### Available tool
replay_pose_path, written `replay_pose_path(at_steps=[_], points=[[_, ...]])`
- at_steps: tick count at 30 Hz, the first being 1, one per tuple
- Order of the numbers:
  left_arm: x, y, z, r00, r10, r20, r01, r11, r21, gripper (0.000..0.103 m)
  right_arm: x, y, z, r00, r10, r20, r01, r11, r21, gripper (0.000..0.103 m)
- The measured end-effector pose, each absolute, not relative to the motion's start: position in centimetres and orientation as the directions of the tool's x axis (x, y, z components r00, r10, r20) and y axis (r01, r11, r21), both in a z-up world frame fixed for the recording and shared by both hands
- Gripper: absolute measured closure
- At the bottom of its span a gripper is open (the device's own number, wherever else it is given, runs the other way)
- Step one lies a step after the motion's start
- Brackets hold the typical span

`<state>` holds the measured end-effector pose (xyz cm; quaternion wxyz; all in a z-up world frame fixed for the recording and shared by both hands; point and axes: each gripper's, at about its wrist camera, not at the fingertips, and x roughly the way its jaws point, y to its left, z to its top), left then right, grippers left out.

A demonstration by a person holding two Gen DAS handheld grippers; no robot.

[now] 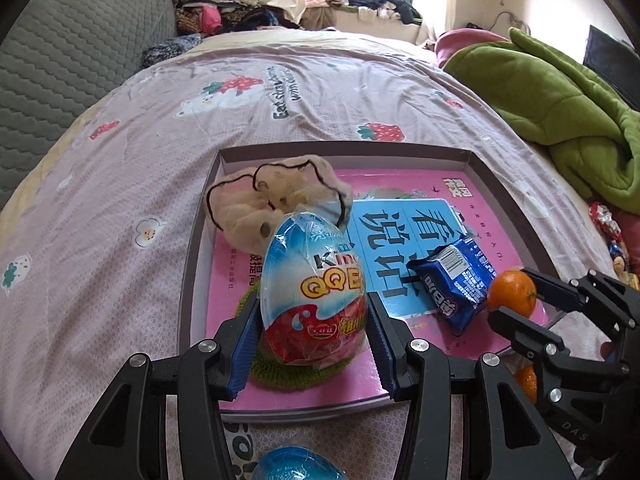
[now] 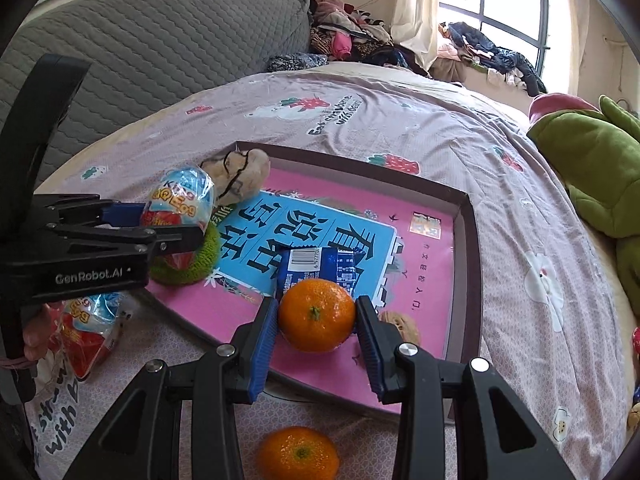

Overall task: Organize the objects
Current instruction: 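Carry the Kinder egg over the tray with left tool while right tool carries the orange there, then lower the Kinder egg onto the green ring with left tool while right tool lowers the orange beside the walnut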

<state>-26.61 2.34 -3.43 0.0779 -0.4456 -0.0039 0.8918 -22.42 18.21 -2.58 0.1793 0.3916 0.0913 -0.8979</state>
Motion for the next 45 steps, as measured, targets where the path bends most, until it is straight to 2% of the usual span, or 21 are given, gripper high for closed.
replay_pose_path(at_steps=[16,30,38,45], points=[[-26.1,1.9,-3.7,-0.594,0.147,-0.791,-0.14,-0.987,-0.079,0.051,-22.7,17.8,-3.7,-0.601,-0.239,-0.762,0.392,-0.92,-0.021,0.063],[-25.7,2.6,-3.8,-0.608,0.089,-0.789,-0.137,-0.991,-0.007,0.044,-22.7,17.9,-3.7,-0.597,-0.24,-0.766,0.384,-0.923,-0.01,0.063],[-25.5,2.3,-3.3,-0.617,0.09,-0.782,-0.137,-0.991,-0.007,0.043,-22.7,17.9,-3.6,-0.598,-0.226,-0.769,0.373,-0.928,-0.017,0.063],[-25.2,1.9,-3.0,-0.626,0.089,-0.774,-0.121,-0.992,-0.016,0.042,-22.6,17.9,-3.3,-0.605,-0.213,-0.767,0.363,-0.931,-0.027,0.059]])
